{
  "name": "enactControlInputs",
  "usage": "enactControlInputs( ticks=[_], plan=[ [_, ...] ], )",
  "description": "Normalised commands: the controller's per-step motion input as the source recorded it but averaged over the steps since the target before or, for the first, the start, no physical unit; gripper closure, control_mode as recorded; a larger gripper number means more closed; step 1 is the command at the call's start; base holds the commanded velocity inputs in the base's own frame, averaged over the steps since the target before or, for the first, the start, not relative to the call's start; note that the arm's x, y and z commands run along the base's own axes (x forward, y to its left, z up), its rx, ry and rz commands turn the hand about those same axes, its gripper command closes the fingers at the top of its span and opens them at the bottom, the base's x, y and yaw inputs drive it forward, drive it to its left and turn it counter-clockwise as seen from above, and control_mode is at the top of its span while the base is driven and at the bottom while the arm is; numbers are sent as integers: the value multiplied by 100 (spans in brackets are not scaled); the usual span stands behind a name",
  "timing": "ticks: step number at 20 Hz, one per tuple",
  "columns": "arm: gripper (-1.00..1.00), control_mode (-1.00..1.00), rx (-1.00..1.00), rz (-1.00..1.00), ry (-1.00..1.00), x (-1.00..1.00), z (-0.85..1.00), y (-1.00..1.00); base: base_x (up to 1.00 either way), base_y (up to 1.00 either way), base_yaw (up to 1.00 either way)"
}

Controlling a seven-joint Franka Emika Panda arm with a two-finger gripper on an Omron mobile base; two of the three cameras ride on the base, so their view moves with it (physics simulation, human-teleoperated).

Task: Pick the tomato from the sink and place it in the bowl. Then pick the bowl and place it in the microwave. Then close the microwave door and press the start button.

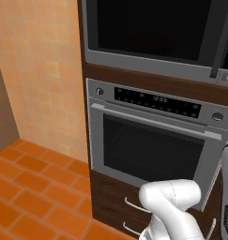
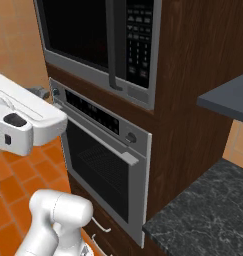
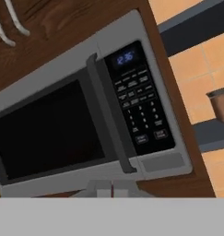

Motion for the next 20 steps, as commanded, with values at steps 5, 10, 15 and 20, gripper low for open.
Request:
enactControlInputs(
  ticks=[5,10,15,20],
  plan=[
    [100,-100,0,-1,7,15,0,-39,0,0,0],
    [100,-100,-7,-12,1,31,0,-17,0,0,0],
    [100,-100,-13,-16,0,41,-1,0,0,0,0],
    [100,-100,-4,-3,0,48,-11,-3,0,0,0]
  ],
)
